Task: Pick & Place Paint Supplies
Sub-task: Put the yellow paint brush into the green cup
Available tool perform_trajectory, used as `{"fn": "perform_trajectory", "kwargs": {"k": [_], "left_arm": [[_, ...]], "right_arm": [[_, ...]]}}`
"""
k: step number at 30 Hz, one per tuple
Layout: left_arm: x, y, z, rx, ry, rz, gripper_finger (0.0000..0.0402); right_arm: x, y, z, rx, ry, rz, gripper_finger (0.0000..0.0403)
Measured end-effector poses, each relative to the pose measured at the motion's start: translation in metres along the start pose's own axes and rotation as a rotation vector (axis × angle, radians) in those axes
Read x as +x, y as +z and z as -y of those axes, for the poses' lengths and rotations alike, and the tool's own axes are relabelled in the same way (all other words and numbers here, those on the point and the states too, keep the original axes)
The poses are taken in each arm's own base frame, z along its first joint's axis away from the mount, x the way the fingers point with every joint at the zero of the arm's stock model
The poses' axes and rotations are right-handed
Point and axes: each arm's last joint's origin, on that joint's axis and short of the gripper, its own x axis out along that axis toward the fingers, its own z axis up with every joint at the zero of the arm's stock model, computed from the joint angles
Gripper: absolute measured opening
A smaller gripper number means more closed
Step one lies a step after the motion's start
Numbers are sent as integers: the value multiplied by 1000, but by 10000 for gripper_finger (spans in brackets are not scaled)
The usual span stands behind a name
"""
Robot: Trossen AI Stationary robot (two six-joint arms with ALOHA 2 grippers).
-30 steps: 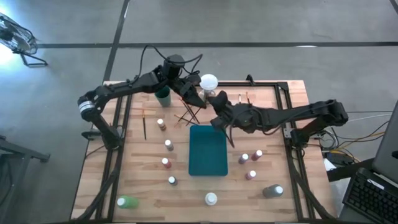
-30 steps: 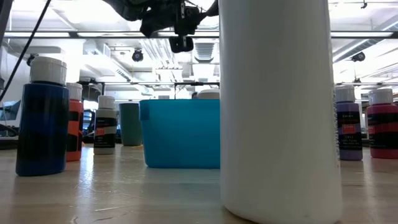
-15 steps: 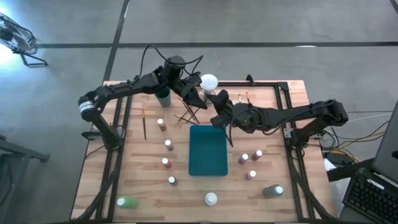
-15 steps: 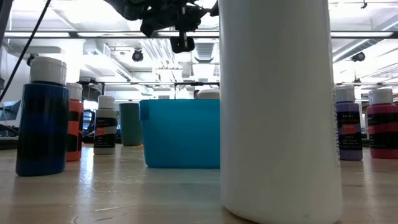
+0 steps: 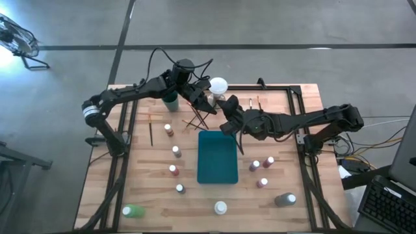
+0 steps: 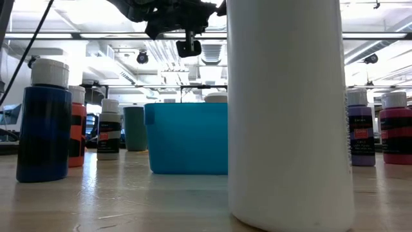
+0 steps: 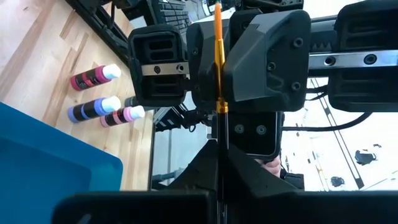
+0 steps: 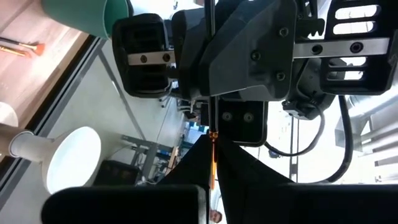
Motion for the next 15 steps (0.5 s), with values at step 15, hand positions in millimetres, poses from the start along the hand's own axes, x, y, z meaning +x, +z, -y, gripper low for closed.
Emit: {"fn": "perform_trajectory", "kwargs": {"k": [15], "left_arm": [[-4, 3, 1, 45, 7, 29, 11]], "right_arm": [[-18, -3, 11, 188, -26, 44, 103]]}}
